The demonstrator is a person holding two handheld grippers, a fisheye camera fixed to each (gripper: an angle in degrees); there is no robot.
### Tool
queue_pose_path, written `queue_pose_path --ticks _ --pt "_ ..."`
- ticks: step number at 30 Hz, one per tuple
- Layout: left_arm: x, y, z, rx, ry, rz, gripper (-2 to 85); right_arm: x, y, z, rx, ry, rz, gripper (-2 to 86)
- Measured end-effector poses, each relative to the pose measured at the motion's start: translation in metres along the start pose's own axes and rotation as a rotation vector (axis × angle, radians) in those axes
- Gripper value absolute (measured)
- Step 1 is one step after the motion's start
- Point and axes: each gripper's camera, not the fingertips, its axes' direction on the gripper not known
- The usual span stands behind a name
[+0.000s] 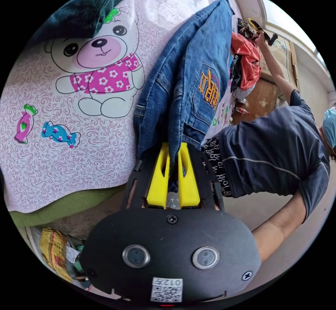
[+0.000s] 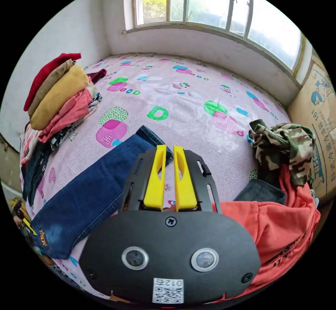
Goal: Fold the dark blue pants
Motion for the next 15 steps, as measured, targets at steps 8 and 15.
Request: queue_pose_path --ticks 8,15 --pt "0.023 0.053 -0.025 0.222 -0.143 0.004 1.3 -0.351 0.157 -0.056 -0.213 -0.646 -0.523 0.1" --pt "0.110 0.086 0.022 0.302 -0.379 0.138 0.2 -0.509 0.274 -0.055 -0.407 -0.643 -0.739 -0.1"
